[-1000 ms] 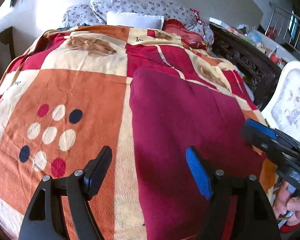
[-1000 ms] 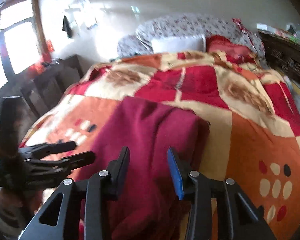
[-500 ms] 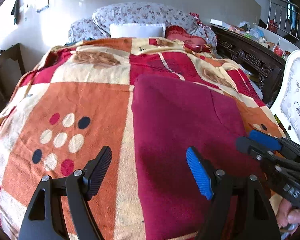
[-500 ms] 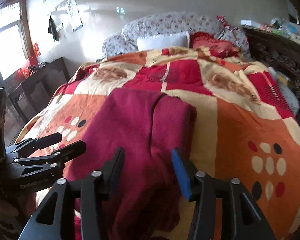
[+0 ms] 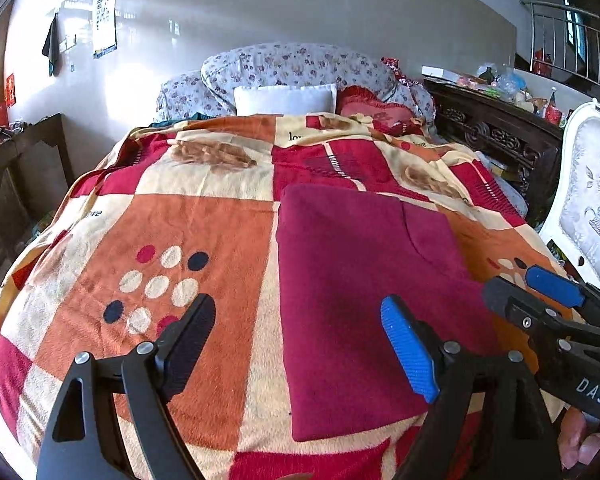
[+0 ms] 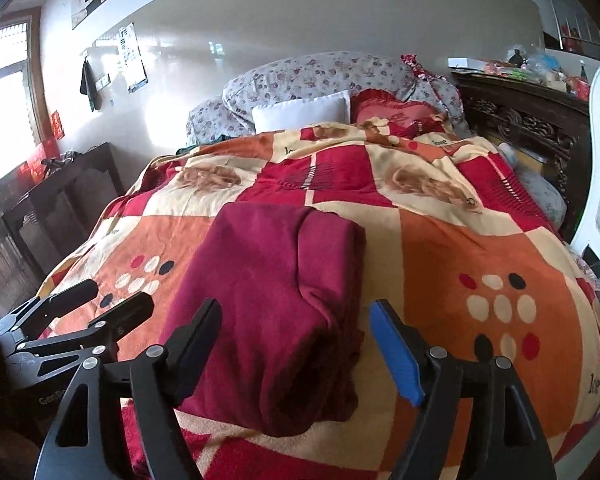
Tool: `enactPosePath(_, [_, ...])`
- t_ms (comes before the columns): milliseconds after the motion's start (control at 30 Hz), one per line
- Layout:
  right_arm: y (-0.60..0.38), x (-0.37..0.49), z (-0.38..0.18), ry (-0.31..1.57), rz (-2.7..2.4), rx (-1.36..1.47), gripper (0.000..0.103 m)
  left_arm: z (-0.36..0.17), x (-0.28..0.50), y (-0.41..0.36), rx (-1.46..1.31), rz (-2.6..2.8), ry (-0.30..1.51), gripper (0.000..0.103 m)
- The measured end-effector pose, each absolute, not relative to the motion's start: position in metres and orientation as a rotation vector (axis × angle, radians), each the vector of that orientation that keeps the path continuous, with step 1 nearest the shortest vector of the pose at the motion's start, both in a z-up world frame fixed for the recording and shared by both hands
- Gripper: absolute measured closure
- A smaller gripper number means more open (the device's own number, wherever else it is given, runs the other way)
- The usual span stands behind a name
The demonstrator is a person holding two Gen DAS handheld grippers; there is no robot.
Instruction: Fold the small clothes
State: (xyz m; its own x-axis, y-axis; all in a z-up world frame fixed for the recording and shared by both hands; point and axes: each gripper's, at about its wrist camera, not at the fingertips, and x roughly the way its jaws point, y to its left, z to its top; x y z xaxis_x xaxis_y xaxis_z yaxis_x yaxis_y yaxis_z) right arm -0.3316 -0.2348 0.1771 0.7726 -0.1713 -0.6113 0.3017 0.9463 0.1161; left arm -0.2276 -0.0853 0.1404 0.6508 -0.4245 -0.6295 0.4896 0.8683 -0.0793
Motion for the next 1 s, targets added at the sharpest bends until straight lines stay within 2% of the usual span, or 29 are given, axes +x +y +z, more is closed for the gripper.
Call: enactPosePath(1000, [-0.2364,-0.3287,0.171,0.672,-0.255,0.22,0.014,0.143,-0.2323,-0.0793,0.079,-0.511,0.676,0.019])
